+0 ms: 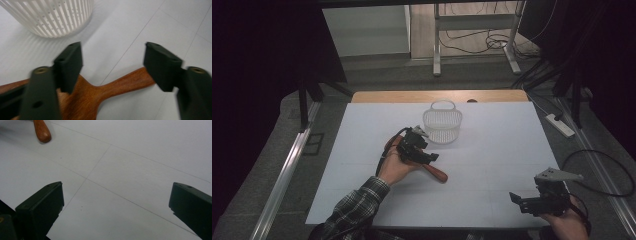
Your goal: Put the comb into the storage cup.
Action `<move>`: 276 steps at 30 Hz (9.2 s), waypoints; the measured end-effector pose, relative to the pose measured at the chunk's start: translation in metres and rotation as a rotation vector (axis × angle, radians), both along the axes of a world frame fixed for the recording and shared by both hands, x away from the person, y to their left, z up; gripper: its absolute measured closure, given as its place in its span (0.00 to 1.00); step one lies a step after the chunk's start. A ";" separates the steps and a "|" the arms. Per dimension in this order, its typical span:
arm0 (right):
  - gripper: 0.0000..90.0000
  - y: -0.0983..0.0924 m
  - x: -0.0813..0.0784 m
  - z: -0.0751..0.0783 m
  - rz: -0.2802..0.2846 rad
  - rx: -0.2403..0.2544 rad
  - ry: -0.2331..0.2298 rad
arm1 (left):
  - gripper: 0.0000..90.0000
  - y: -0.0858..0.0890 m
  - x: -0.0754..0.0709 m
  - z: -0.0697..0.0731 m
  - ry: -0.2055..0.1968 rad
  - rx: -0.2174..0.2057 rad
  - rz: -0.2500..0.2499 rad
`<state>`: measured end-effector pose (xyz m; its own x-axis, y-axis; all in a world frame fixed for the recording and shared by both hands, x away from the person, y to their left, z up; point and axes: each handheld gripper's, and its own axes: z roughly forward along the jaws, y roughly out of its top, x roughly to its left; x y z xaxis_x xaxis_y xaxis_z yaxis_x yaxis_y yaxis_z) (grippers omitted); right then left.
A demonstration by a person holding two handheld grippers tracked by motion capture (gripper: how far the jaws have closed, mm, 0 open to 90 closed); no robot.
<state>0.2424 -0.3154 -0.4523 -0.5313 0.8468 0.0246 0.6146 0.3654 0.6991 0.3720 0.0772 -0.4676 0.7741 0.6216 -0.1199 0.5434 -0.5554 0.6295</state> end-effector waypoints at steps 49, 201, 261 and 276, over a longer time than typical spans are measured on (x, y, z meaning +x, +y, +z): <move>0.01 0.002 -0.001 0.000 0.011 -0.018 0.000 | 0.99 0.007 -0.006 -0.038 0.155 0.016 0.046; 0.02 0.004 0.002 -0.001 0.025 -0.027 0.016 | 0.61 0.081 -0.040 -0.042 0.170 0.169 0.158; 0.00 0.003 -0.002 0.002 0.059 -0.001 -0.019 | 0.79 0.103 -0.063 -0.008 -0.006 -0.053 0.120; 0.00 0.007 0.001 0.008 0.109 0.064 -0.077 | 0.79 0.105 -0.068 0.004 -0.051 -0.131 0.109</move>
